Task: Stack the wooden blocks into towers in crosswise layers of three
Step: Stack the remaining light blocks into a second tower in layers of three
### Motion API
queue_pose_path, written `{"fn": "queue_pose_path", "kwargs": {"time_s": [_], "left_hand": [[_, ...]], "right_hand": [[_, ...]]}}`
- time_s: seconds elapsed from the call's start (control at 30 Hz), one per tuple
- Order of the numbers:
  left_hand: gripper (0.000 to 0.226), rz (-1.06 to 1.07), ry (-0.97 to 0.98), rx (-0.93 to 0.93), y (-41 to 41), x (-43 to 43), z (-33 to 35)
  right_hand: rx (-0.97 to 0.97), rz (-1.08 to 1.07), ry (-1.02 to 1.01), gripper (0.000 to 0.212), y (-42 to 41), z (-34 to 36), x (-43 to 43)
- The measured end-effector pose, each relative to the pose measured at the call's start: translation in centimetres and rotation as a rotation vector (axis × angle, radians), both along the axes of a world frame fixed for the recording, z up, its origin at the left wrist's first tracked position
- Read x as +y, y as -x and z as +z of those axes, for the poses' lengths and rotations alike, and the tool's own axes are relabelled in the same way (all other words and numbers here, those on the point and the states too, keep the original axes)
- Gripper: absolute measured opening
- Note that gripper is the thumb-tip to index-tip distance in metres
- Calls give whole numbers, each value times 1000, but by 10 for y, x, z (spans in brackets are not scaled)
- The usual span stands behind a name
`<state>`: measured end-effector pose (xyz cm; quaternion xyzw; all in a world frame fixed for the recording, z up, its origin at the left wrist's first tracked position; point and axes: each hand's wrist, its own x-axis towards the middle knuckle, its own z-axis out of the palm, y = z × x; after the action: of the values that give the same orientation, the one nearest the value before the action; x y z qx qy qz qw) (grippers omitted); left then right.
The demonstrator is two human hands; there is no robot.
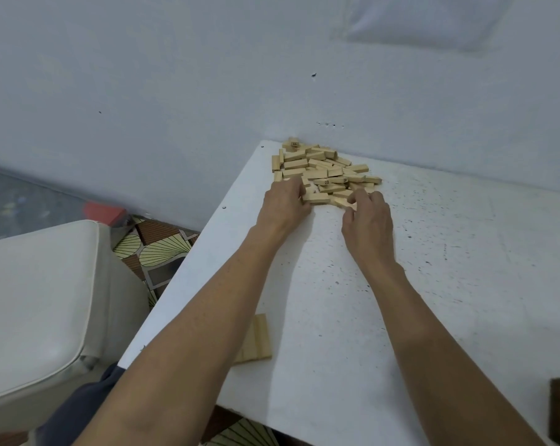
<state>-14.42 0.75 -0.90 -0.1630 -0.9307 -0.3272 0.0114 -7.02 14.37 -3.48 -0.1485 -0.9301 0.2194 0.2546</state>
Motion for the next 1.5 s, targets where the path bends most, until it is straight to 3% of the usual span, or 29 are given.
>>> {"fn": "queue_pose_path", "kwargs": {"time_s": [0.27, 0.63, 1.03, 1.2, 1.37, 1.5], "left_hand": [[13, -92, -11, 6, -32, -32, 10], [16, -402, 205, -48, -109, -30, 23], [10, -430, 184, -61, -175, -14, 14], [22, -492, 327, 1, -182, -19, 17], [44, -451, 277, -7, -198, -23, 8], [43, -399, 162, -49, -203, -24, -1]], "right_hand": [[14, 155, 172, 13, -46, 9, -13], [-60, 303, 40, 15, -143, 7, -14], [-136, 338, 97, 26, -207, -2, 6], [-210, 372, 5, 38, -212, -1, 11], [-225, 398, 7, 39, -211, -3, 16], [-202, 430, 13, 34, -212, -6, 15]]}}
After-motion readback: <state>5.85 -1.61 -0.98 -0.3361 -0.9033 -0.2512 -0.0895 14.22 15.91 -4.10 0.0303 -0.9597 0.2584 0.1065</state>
